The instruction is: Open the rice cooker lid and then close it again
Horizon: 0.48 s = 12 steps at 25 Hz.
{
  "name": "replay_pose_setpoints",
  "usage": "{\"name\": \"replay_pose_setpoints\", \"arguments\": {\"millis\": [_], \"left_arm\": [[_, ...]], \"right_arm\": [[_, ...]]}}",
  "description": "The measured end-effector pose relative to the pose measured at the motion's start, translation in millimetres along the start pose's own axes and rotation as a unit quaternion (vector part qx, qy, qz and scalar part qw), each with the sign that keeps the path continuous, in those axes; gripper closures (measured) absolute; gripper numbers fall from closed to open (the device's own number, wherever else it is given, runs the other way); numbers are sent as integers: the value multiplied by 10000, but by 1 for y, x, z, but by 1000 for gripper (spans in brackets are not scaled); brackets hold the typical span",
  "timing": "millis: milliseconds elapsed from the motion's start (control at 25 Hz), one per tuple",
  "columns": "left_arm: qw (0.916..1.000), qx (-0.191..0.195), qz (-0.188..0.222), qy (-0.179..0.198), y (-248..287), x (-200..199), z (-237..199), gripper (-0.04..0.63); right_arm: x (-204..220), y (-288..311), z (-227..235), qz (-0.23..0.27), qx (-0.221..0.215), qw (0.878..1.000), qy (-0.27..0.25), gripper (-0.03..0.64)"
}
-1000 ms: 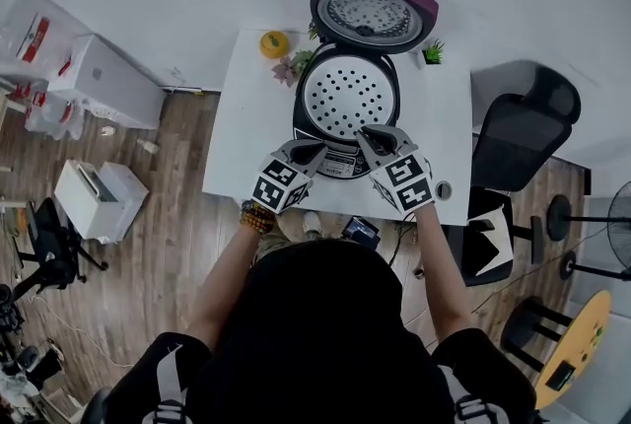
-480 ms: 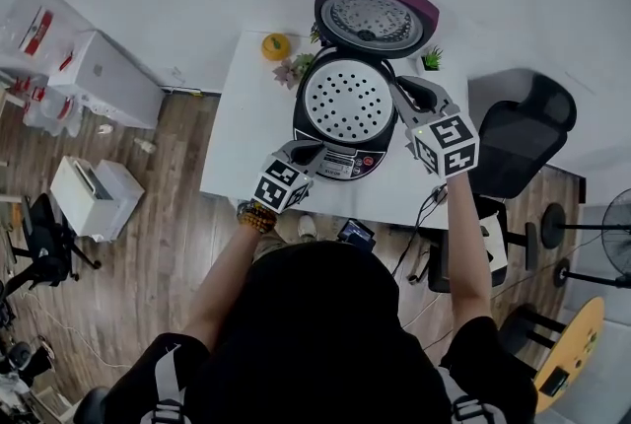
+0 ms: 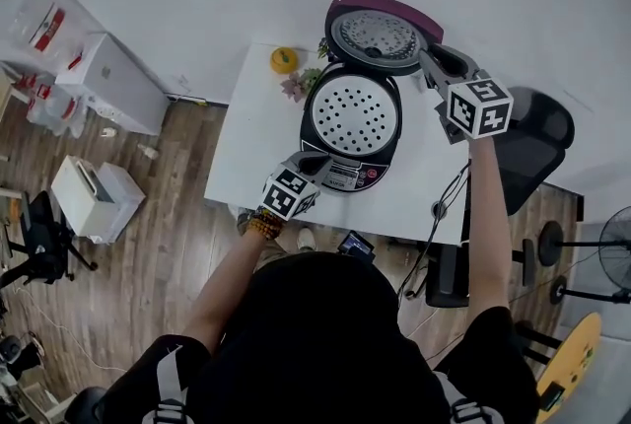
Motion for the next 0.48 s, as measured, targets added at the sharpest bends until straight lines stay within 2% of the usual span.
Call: {"name": "replay_pose_setpoints", "arguments": {"millis": [80, 280, 480], "left_arm": [[10000, 9, 8, -13, 1, 0, -1, 571], [10000, 13, -51, 19, -1, 0, 1, 571], [9999, -91, 71, 122, 1, 0, -1, 571]], "right_arm": [[-10, 5, 14, 147, 28, 9996, 237, 525], [-33, 24, 40, 218, 84, 9994, 248, 525], [-37, 52, 55, -52, 46, 9997, 237, 520]]}}
Point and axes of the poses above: the fingertips, and each gripper's own axes: y forward along the fingers, z to its right, x out of its underside, the point moved 7 cm from there along -y, backward along the fingers, and after that the axes turned 7 degrees about z, right-handed, at the moved point
